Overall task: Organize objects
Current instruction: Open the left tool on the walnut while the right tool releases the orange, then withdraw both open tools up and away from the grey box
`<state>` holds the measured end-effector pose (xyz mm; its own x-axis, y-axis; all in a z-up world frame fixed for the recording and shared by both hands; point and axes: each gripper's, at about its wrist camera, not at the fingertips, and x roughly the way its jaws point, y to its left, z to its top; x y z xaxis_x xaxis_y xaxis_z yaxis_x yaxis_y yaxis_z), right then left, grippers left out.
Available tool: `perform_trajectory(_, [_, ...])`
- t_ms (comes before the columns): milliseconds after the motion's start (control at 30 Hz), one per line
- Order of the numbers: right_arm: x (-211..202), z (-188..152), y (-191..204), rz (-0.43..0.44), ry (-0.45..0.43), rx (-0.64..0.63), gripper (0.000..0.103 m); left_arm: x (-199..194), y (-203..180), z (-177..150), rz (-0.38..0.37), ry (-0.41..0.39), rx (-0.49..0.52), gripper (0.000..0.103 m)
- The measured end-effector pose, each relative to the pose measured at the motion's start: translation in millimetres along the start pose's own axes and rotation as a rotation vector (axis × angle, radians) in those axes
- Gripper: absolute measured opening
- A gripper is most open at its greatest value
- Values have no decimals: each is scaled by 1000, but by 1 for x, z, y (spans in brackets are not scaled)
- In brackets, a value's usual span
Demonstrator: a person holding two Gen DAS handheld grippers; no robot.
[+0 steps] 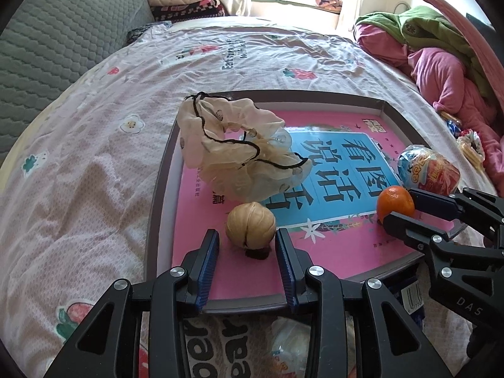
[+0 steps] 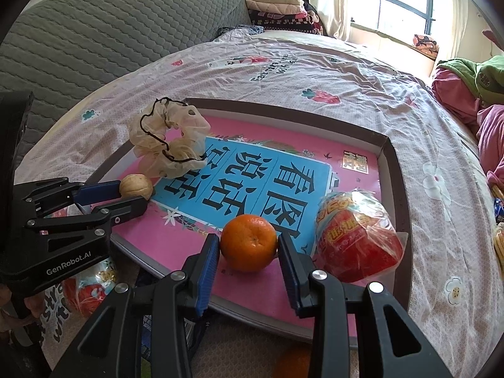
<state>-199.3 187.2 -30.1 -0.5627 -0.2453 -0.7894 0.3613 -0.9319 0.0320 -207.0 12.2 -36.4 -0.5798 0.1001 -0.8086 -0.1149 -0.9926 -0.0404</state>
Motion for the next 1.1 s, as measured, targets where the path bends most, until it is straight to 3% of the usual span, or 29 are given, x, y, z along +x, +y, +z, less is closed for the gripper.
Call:
perform_trajectory(867, [-28,2,-2,12,-82,11,44,-35,-5,-2,41,-40,-6,39])
perform_trajectory(1100, [-40,4,3,6,-131,-10,46,-51,-7,-6,37,-65,-11,47])
